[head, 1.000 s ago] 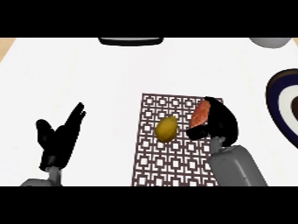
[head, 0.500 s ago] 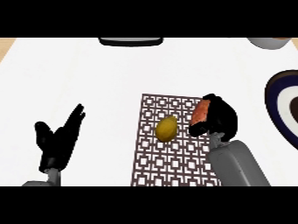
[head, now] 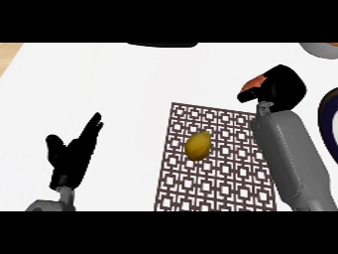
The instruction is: Pick the sweet potato from the placemat and place it in the plate
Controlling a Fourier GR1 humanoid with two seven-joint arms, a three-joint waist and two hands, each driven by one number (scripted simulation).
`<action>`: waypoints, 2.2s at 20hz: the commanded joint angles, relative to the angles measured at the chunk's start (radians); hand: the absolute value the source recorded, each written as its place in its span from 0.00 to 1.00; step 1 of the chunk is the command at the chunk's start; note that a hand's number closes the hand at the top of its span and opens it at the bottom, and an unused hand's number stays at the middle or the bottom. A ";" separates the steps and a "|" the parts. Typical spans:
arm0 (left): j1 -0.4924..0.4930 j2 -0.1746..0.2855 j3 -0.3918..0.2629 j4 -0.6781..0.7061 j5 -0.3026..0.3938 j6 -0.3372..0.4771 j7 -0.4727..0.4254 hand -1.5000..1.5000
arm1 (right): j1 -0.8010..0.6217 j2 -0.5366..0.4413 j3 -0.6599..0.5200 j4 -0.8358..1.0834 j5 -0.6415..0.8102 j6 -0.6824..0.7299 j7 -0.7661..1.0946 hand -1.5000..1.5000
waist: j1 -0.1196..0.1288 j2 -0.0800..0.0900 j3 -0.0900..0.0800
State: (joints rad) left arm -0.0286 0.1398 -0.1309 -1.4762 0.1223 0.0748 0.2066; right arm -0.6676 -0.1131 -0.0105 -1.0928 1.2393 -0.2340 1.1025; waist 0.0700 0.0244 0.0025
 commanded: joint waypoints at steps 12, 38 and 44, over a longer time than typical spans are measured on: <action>-0.015 -0.023 -0.008 0.036 0.000 0.003 0.029 0.50 | -0.238 -0.066 -0.177 0.050 0.592 -0.342 0.340 1.00 | -0.010 0.002 -0.002; 0.047 -0.041 0.015 0.034 -0.003 0.020 0.009 0.50 | 0.149 -0.041 -0.756 -0.110 0.707 -0.903 0.092 1.00 | -0.066 -0.017 -0.001; 0.077 0.005 0.047 0.002 0.019 -0.020 0.014 0.50 | 0.181 -0.145 -0.806 0.013 0.422 -0.866 0.040 1.00 | -0.070 -0.024 0.000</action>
State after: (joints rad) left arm 0.0251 0.1336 -0.0946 -1.4916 0.1225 0.0763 0.2089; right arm -0.4831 -0.2071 -0.7731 -1.1542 1.8343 -1.0844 1.0847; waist 0.0041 -0.0014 0.0062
